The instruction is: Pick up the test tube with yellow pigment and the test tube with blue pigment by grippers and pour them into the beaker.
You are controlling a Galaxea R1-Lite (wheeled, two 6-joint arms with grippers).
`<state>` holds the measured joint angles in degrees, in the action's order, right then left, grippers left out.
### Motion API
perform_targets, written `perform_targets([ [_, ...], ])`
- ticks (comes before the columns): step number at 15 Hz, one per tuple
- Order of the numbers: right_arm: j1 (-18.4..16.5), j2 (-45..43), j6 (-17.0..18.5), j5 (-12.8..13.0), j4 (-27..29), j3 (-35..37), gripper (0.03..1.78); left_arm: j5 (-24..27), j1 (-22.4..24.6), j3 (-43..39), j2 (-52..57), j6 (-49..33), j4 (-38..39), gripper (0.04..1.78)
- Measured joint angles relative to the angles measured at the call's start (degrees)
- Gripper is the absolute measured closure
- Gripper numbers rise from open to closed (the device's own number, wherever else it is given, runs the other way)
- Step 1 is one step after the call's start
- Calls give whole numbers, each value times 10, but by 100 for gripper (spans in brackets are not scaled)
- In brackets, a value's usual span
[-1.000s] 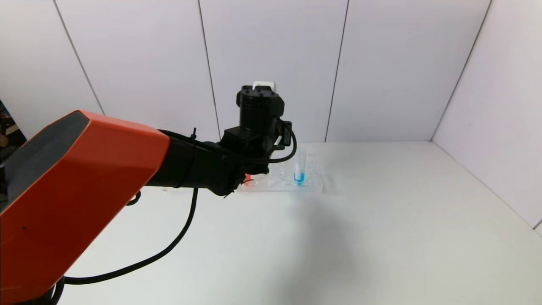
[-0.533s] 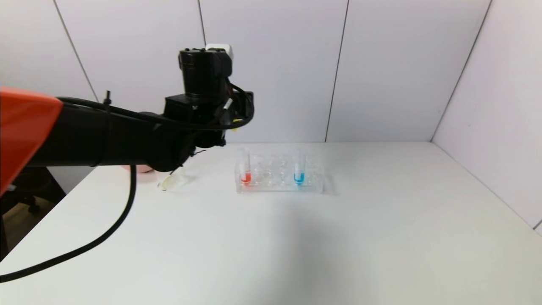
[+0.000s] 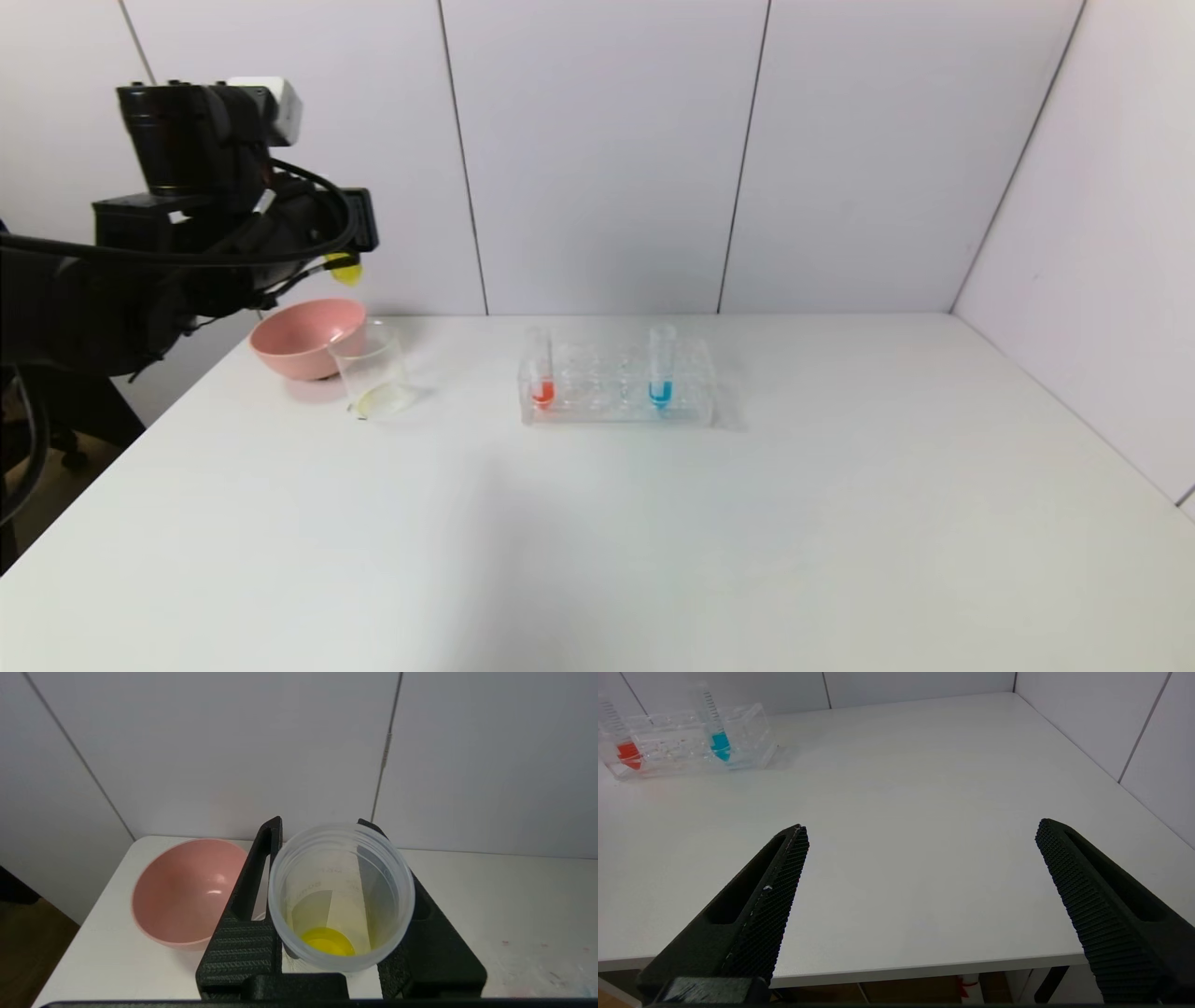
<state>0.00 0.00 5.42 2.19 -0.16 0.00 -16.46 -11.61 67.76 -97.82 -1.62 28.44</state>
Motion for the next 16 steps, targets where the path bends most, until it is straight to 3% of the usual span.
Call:
perform_targets([
  [6,0,0,0,0,0,0,4,121,143,-51,49,-3,4,127],
  [13,0,0,0,0,0,0,4,216,217,-104,67,5,3,127],
  [16,0,0,0,0,0,0,4,228,226,-113,63,18,10,127],
])
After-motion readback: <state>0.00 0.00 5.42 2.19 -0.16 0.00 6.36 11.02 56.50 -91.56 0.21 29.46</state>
